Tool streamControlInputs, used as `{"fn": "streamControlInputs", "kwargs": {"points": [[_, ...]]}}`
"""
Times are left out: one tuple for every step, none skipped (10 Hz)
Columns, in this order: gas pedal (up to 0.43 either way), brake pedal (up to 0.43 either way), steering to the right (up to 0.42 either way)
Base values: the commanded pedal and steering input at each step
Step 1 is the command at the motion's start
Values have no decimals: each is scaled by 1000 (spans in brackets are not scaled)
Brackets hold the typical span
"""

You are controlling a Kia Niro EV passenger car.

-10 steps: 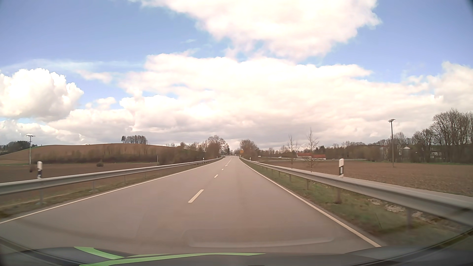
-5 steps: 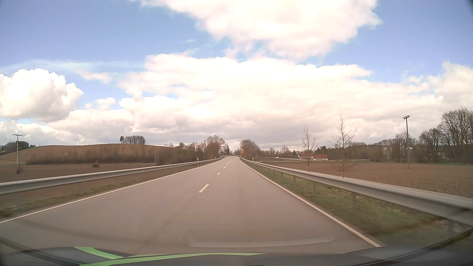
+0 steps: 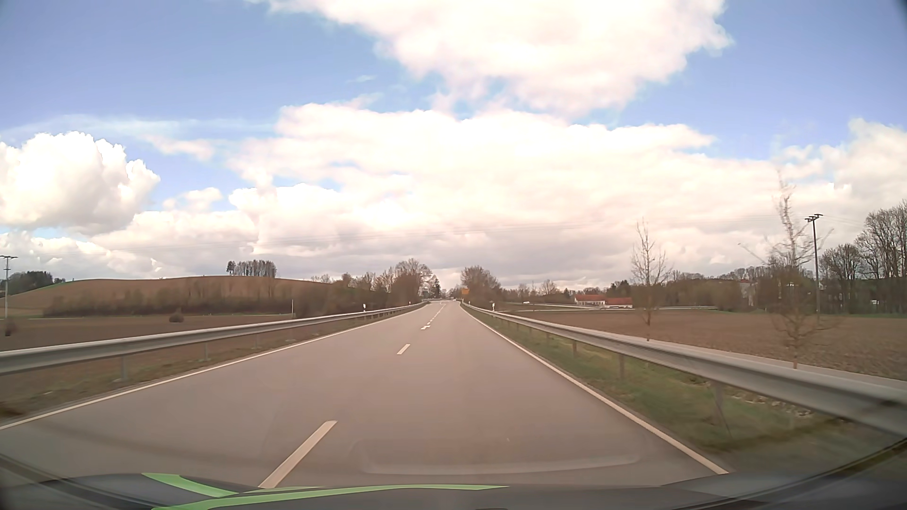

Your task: Follow the waypoints while adhering to traffic rules and regulations

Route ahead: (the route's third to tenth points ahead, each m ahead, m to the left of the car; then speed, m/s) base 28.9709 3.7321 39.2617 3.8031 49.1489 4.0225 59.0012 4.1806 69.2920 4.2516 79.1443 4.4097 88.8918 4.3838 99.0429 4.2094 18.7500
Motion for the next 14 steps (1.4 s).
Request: {"fn": "streamControlInputs", "kwargs": {"points": [[220, 0, -1], [220, 0, -1], [220, 0, -1], [220, 0, -1], [220, 0, -1], [220, 0, -1], [220, 0, -1], [220, 0, -1], [220, 0, -1], [220, 0, 0], [220, 0, 0], [220, 0, 0], [209, 0, 0], [209, 0, 0]]}}
